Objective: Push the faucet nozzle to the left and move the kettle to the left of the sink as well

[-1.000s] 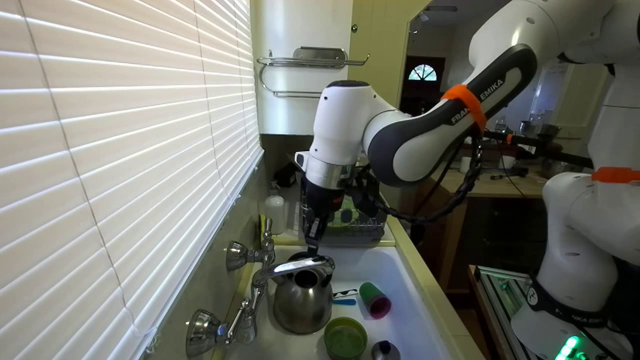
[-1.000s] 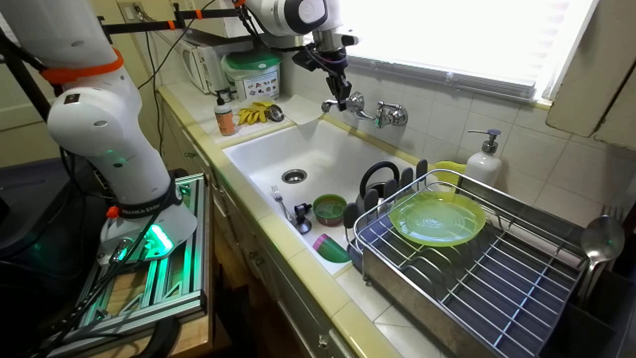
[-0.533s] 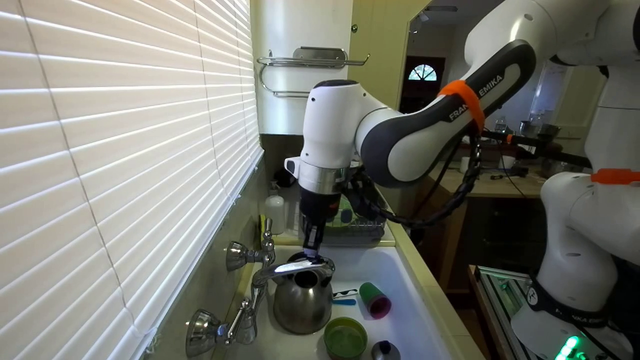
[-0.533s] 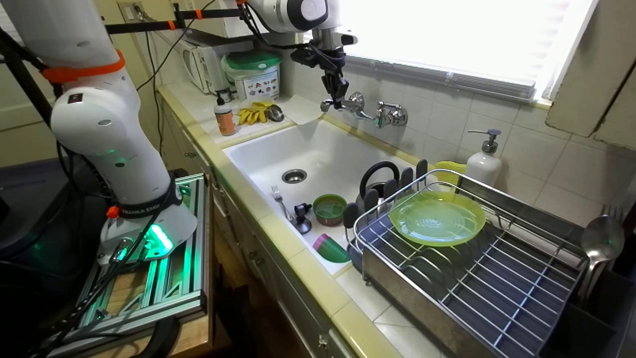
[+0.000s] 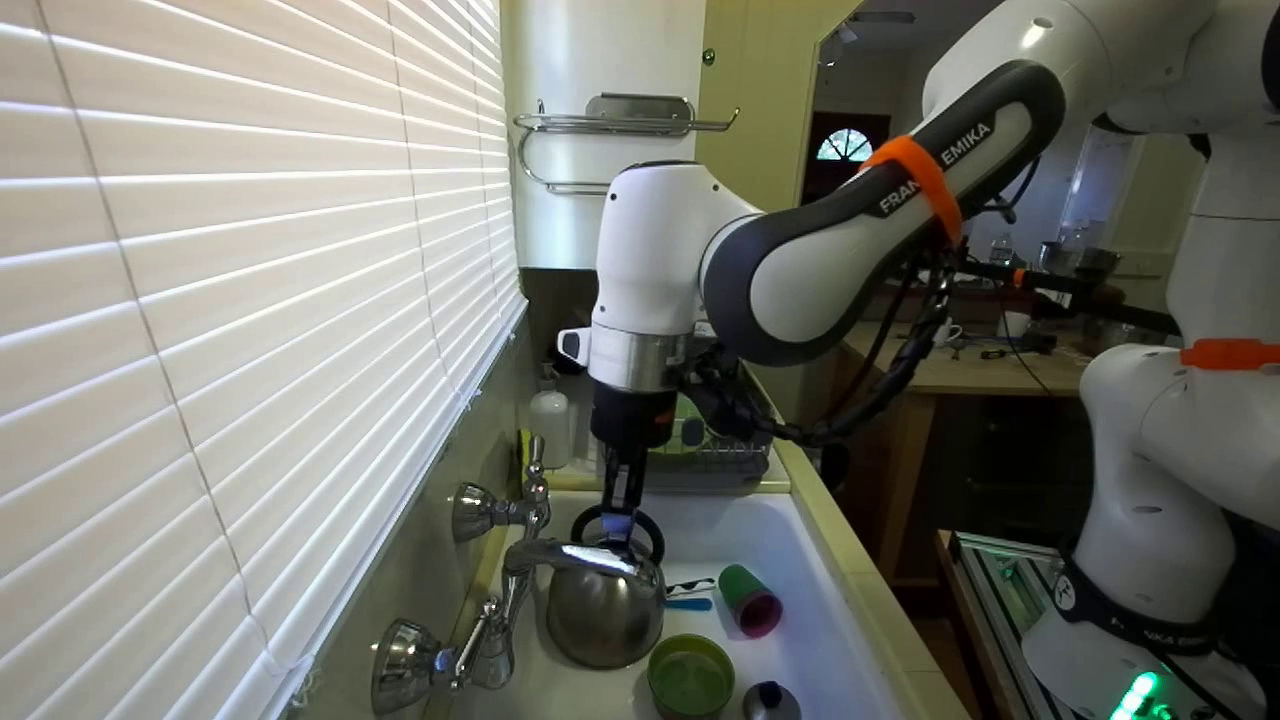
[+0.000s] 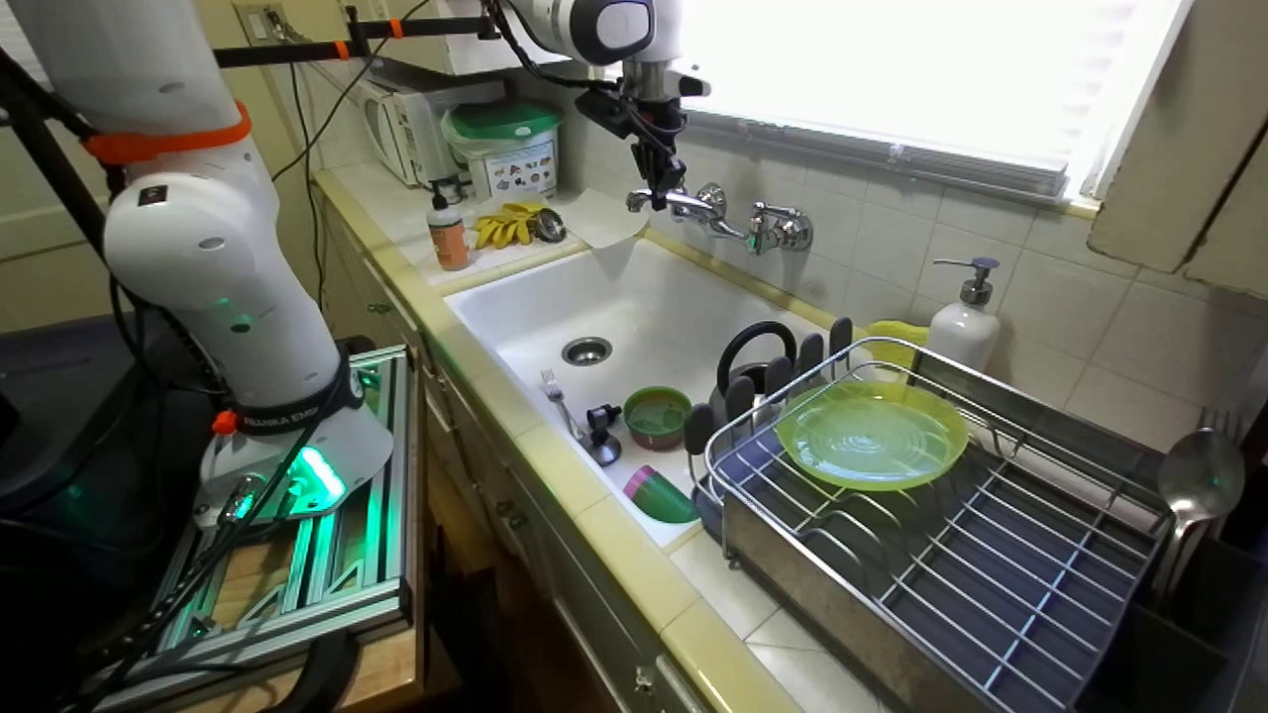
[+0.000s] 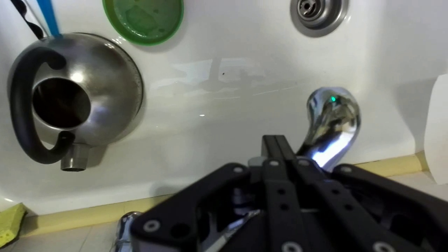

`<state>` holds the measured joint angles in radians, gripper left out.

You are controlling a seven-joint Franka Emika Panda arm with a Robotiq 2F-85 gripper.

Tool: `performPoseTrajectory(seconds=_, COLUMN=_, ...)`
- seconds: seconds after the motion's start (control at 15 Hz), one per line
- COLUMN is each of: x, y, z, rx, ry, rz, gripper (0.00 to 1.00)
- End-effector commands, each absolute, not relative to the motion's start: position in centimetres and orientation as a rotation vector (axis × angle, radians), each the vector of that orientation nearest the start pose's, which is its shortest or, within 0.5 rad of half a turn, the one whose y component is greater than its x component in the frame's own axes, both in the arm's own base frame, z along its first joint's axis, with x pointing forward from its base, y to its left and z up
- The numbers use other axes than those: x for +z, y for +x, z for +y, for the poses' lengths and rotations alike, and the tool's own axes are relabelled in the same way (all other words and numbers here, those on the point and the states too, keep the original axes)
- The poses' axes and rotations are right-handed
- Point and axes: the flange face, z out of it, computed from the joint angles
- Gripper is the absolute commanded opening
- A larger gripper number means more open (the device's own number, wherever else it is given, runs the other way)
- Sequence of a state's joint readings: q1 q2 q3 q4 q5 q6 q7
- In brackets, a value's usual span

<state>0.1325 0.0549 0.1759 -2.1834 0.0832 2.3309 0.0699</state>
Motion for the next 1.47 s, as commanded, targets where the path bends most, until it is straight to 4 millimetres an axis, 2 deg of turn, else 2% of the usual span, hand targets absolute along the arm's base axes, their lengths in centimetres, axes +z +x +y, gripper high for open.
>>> performPoseTrajectory(seconds=0.0, x=37.5, y=53.4, z=19.6, rx=-0.103, ry=-2.976, rz=-0.229, gripper=0.0)
performPoseTrajectory(seconds=0.4, x=36.7, y=55.2, z=21.6, rx=-0.176, ry=-2.971, rz=-0.032, gripper=0.0)
performPoseTrajectory(seconds=0.53, x=36.6, y=54.7, z=21.8, rx=-0.155, ry=-2.997, rz=-0.033, gripper=0.0)
performPoseTrajectory(seconds=0.67, x=37.3, y=52.9, z=20.5, rx=-0.113, ry=-3.086, rz=-0.075, gripper=0.0)
performPoseTrajectory(seconds=0.87, x=37.8, y=50.9, z=17.1, rx=-0.07, ry=-3.248, rz=-0.043, gripper=0.0)
performPoseTrajectory(seconds=1.2, x=37.1, y=50.3, z=11.2, rx=-0.097, ry=-3.325, rz=0.053, gripper=0.0)
performPoseTrajectory(seconds=1.27, x=36.8, y=50.3, z=10.1, rx=-0.105, ry=-3.322, rz=0.043, gripper=0.26)
performPoseTrajectory(seconds=1.33, x=36.3, y=50.3, z=9.1, rx=-0.111, ry=-3.323, rz=0.044, gripper=0.27)
performPoseTrajectory(seconds=1.4, x=36.0, y=50.5, z=8.0, rx=-0.125, ry=-3.329, rz=0.003, gripper=0.34)
